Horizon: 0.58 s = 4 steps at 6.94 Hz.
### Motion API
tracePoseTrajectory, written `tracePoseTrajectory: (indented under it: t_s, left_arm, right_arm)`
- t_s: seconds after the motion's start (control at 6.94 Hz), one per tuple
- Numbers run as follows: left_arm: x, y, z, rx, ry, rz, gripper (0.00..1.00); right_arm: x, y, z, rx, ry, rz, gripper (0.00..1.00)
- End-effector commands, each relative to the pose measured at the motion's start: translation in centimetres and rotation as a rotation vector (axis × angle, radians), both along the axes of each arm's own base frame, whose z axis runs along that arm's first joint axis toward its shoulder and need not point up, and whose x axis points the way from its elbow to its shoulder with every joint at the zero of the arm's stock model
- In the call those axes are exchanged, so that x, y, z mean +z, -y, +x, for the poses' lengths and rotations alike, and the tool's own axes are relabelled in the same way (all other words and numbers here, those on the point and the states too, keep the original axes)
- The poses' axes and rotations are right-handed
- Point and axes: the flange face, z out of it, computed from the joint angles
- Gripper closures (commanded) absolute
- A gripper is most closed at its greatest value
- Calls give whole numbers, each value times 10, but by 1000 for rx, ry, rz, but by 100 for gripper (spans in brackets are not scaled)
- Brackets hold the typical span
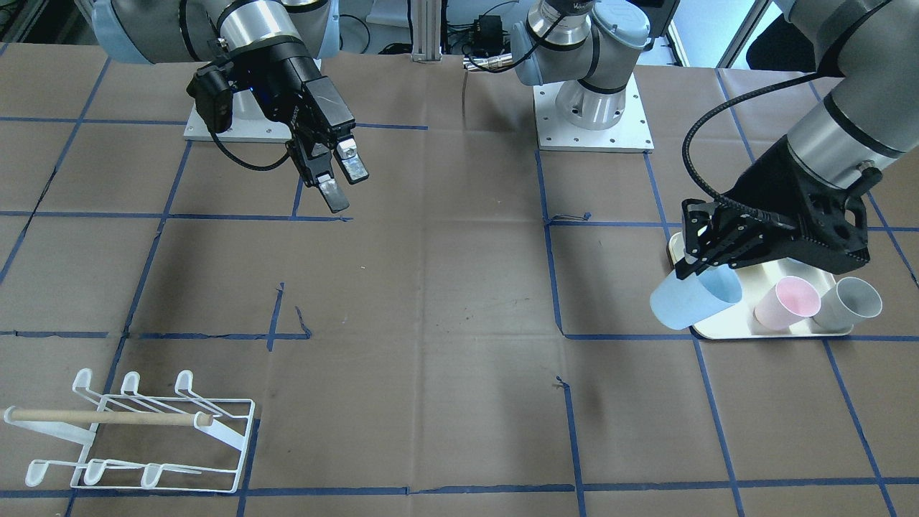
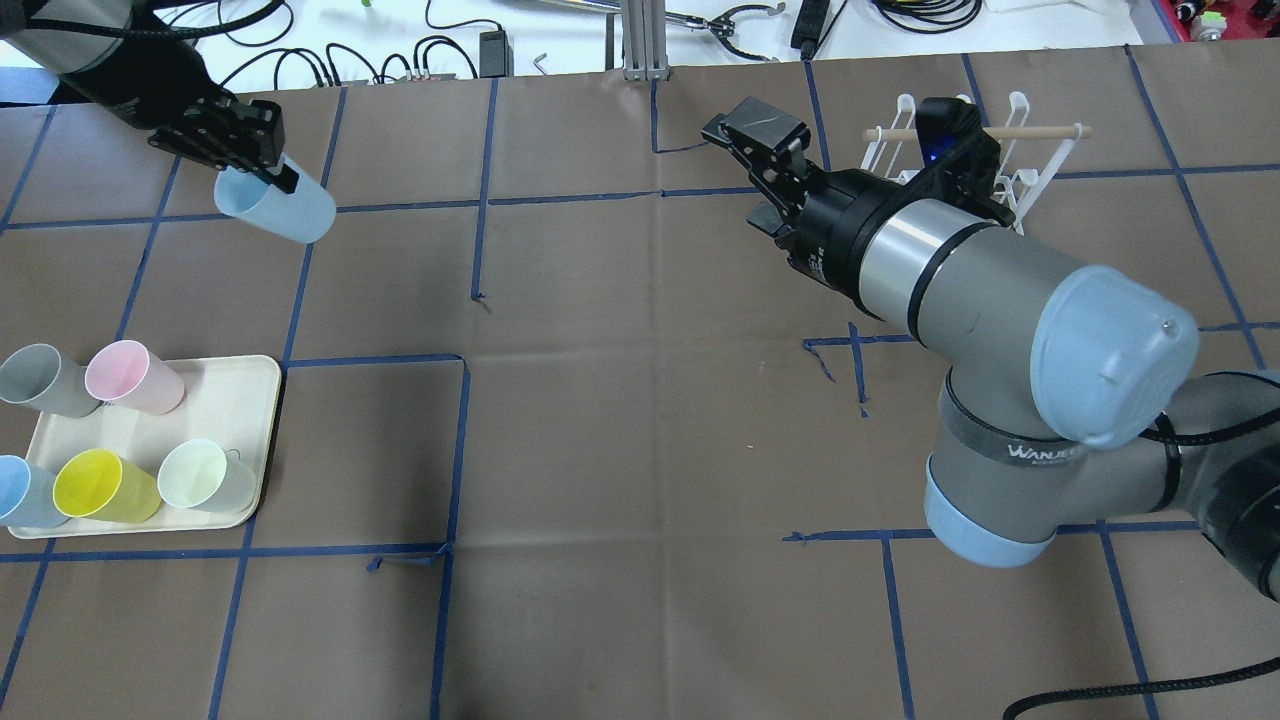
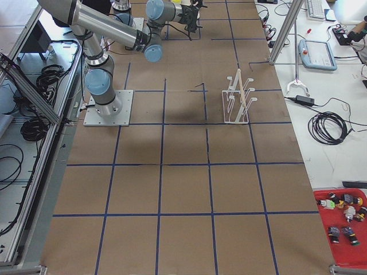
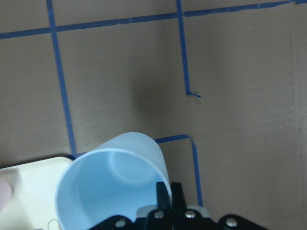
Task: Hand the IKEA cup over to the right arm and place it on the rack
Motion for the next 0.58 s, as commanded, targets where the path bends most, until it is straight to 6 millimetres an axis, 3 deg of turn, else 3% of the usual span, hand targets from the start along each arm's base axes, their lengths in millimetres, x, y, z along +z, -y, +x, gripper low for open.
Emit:
tracePoseTrajectory:
  t_s: [0.0, 0.29, 0.43]
  left_arm:
    - [7, -3, -47, -103, -196, -230, 100]
    - [-3, -11, -81, -226, -401, -488, 100]
    - [-11, -23, -90, -286, -482, -598, 100]
  right_arm:
    - [-20, -18, -1, -61, 148, 47, 0]
    - [-52, -17, 3, -68, 135, 128, 0]
    - [-52, -23, 14, -47, 148, 139, 0]
